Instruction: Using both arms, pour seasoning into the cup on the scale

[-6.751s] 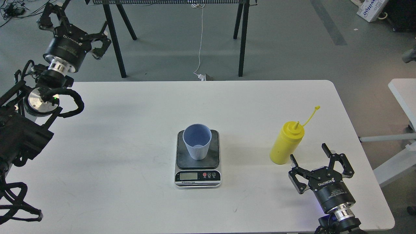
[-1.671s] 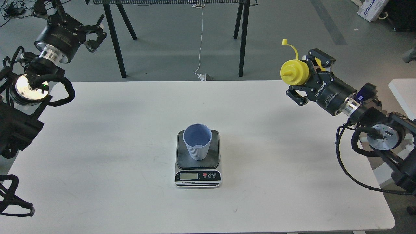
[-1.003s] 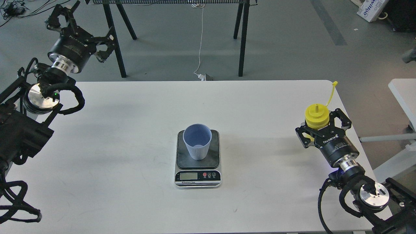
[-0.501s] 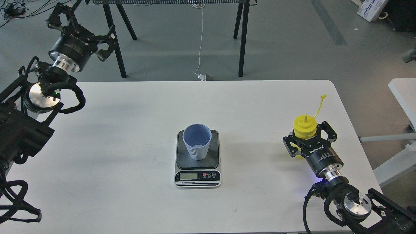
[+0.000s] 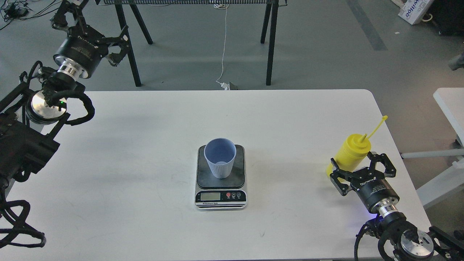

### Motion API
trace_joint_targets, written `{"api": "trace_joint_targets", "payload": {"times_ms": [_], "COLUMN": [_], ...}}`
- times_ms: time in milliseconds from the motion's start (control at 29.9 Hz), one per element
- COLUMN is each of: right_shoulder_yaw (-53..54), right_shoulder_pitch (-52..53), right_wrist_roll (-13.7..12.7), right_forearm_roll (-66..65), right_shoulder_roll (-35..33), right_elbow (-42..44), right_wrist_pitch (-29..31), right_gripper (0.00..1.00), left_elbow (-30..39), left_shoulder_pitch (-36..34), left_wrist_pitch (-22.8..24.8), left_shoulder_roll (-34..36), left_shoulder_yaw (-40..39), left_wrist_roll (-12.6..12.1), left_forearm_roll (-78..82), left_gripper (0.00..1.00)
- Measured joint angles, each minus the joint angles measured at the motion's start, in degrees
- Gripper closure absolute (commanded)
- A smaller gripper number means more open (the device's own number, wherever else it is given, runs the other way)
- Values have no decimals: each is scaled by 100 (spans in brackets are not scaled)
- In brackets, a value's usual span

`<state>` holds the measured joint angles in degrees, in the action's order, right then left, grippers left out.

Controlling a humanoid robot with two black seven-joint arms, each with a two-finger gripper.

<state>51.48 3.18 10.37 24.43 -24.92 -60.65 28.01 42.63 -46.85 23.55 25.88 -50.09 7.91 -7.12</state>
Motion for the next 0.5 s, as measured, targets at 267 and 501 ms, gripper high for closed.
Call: {"api": "trace_joint_targets", "payload": {"times_ms": [267, 501], "right_shoulder_yaw": [-103, -68], "right_shoulder_pitch": [-361, -382], "right_wrist_roll": [-8, -8], "right_forearm_roll": [-287, -363], "right_shoulder_roll": [-462, -1249], "right_elbow": [-45, -215], "right_wrist_pitch": [0, 0], "right_gripper": [1, 1], "left_elbow": [9, 9], "left_shoulder_pitch": [0, -5], "left_wrist_pitch": [0, 1], "left_shoulder_roll": [-28, 9], "left_shoulder_yaw": [5, 8], "left_wrist_roll": [0, -2], "left_forearm_roll": [0, 1], "left_gripper": [0, 0]}}
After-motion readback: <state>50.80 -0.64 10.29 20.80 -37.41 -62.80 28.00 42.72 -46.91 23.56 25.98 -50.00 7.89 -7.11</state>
